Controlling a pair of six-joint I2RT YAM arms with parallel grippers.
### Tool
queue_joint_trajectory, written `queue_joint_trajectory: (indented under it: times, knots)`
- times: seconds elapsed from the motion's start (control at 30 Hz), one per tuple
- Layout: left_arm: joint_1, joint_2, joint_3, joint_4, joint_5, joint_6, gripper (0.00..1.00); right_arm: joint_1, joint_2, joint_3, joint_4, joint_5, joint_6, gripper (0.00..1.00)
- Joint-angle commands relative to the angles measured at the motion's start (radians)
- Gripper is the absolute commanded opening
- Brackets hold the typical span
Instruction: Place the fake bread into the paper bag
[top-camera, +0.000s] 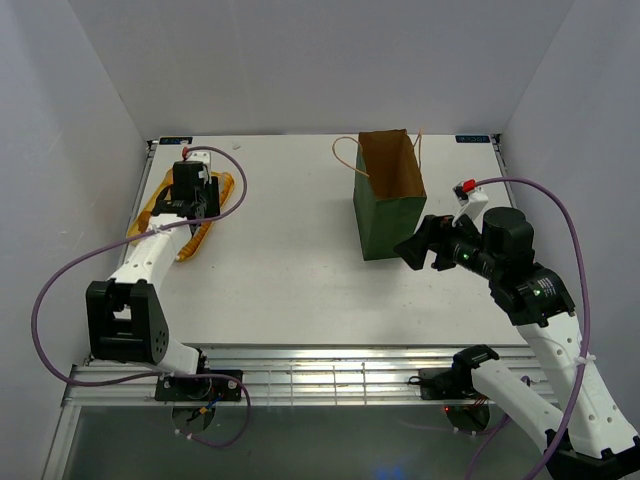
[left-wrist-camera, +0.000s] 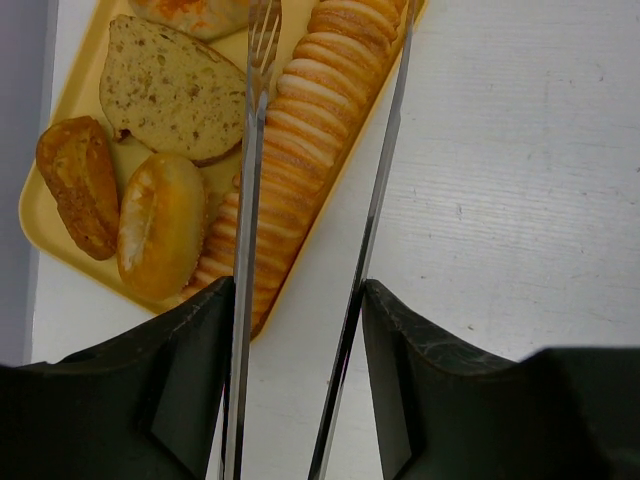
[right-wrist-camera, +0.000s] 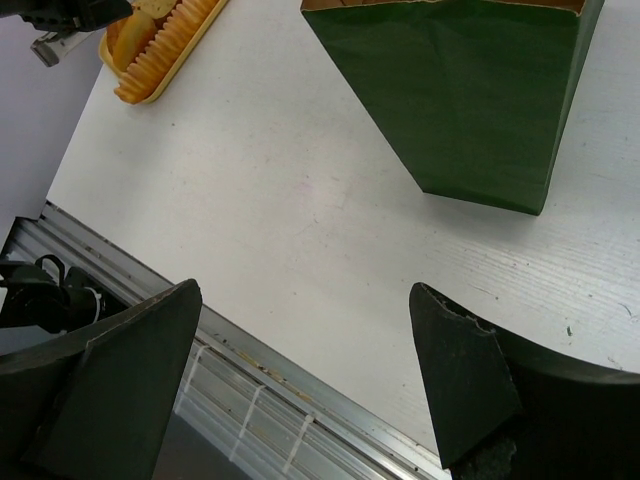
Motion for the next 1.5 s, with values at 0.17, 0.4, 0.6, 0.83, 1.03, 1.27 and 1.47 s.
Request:
queue_joint_trajectory:
  times: [0.17,0.4,0.6,0.83,1.03,1.27,1.47]
  knots:
    - [0.030,0.070,0.080,0.075,0.036,0.078,0.62,0.005,-0.007,-0.001,0.019,-0.019,-0.039,0.90]
    - [0.038,0.138,0.131,0.086,0.061,0.089,0.65,0.005,-0.004,-0.016,0.027,-0.021,-0.047,0.90]
    - [0.041,0.188,0.149,0.083,0.073,0.089,0.65,0.005,-0.005,-0.026,0.036,-0.025,-0.045,0.90]
    - [0.042,0.224,0.141,0.083,0.061,0.080,0.65,0.005,-0.005,-0.022,0.037,-0.019,-0.050,0.90]
    - [0.045,0.244,0.134,0.089,0.055,0.076,0.65,0.005,-0.002,-0.035,0.044,-0.022,-0.049,0.90]
    - [0.048,0.274,0.132,0.089,0.074,0.072,0.64,0.005,0.001,-0.022,0.047,-0.022,-0.047,0.90]
    - [0.050,0.296,0.126,0.092,0.085,0.060,0.57,0.005,0.002,-0.009,0.045,-0.018,-0.045,0.90]
